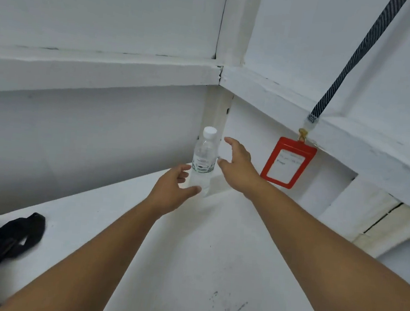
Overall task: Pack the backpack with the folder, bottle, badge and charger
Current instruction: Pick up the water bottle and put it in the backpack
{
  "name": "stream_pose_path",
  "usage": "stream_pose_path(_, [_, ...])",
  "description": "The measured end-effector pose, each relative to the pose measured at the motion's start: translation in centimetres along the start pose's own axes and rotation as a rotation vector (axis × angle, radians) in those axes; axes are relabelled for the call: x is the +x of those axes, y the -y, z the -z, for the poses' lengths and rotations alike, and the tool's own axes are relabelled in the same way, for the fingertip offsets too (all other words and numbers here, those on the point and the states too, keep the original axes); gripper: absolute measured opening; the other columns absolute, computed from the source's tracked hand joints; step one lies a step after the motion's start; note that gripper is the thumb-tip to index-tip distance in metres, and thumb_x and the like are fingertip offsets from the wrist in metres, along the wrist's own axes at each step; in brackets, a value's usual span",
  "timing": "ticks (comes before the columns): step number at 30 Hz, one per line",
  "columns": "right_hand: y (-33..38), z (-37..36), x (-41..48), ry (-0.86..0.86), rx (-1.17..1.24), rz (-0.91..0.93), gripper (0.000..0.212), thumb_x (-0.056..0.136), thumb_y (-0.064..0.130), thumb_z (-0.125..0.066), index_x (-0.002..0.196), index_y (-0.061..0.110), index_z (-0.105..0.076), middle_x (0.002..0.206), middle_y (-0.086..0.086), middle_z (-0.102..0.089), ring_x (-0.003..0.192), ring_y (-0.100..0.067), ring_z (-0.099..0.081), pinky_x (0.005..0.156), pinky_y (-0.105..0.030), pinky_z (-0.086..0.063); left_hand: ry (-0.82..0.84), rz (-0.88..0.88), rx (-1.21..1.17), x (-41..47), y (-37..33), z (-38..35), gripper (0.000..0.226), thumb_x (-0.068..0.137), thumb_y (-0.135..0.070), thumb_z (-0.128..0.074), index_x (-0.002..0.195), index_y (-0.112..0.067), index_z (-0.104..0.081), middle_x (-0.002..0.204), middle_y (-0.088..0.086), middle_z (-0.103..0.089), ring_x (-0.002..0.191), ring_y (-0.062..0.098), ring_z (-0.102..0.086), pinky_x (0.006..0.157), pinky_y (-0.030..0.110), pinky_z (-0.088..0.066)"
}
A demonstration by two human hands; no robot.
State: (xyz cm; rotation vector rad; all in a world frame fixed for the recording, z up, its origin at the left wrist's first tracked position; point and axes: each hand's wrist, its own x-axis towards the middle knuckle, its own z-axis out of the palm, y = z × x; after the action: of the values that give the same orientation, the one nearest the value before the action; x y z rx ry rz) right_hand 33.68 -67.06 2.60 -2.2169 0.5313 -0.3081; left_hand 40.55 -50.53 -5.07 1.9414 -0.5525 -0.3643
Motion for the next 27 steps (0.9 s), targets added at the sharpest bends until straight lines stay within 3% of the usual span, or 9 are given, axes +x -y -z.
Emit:
stream_pose_path(3, [-0.6, -0.7, 2.8, 0.048, 0.014, 0.042, 0.065, 0.102, 0.021, -0.054, 0.157, 0.029, -0.020, 0.166, 0.003, -0.018, 0.152, -0.022, -0.017, 0.121, -0.045, -0.021, -0.005, 0.024, -0.015, 2.5, 0.7, -2.1, 0.086, 0.076, -0.039, -0.086, 0.148, -0.029, -0.039, 0.144, -0.003, -0.051, 0.132, 0.017, -0.050, 0.103, 0.037, -0.046])
stream_pose_path(5, [-0.8, -1.3, 3.8, 0.135, 0.119, 0.078, 0.063, 0.103, 0.024, -0.053, 0.156, 0.029, -0.021, 0.163, 0.002, -0.027, 0.148, -0.020, -0.027, 0.116, -0.039, -0.030, -0.017, 0.041, -0.059, 3.7, 1.4, -3.0, 0.090, 0.074, -0.039, -0.087, 0.148, -0.029, -0.037, 0.144, -0.004, -0.054, 0.130, 0.017, -0.053, 0.102, 0.038, -0.048])
stream_pose_path(8, [-1.5, -2.0, 4.6, 0.210, 0.256, 0.118, 0.057, 0.101, 0.019, -0.056, 0.152, 0.028, -0.032, 0.147, 0.005, -0.048, 0.134, -0.016, -0.048, 0.107, -0.032, -0.041, -0.080, 0.042, -0.094, 5.0, 2.2, -3.5, 0.076, 0.074, -0.038, -0.087, 0.138, -0.029, -0.046, 0.130, -0.004, -0.065, 0.116, 0.016, -0.063, 0.096, 0.038, -0.053])
stream_pose_path(12, [-1.6, -2.2, 5.3, 0.156, 0.288, 0.164, 0.049, 0.094, 0.016, -0.067, 0.139, 0.022, -0.047, 0.133, 0.002, -0.058, 0.118, -0.017, -0.061, 0.098, -0.033, -0.052, -0.106, 0.036, -0.147, 5.8, 2.2, -2.8, 0.062, 0.073, -0.029, -0.088, 0.127, -0.024, -0.057, 0.115, -0.006, -0.072, 0.100, 0.011, -0.069, 0.089, 0.037, -0.058])
stream_pose_path(20, [0.4, -1.3, 1.8, 0.131, 0.307, 0.259, 0.052, 0.090, 0.022, -0.074, 0.135, 0.025, -0.049, 0.129, 0.006, -0.060, 0.112, -0.012, -0.062, 0.090, -0.026, -0.052, -0.040, -0.005, -0.188, 2.0, 0.1, 0.3, 0.055, 0.074, -0.016, -0.086, 0.122, -0.023, -0.061, 0.114, -0.003, -0.074, 0.101, 0.013, -0.072, 0.092, 0.039, -0.059])
stream_pose_path(27, [2.9, -2.0, -3.6, 0.167, 0.372, 0.344, 0.048, 0.085, 0.031, -0.077, 0.127, 0.033, -0.052, 0.122, 0.016, -0.063, 0.110, -0.010, -0.064, 0.097, -0.041, -0.055, -0.096, 0.008, -0.130, -5.5, -1.6, 3.9, 0.056, 0.074, -0.018, -0.087, 0.123, -0.028, -0.062, 0.110, -0.007, -0.076, 0.100, 0.009, -0.072, 0.091, 0.035, -0.059])
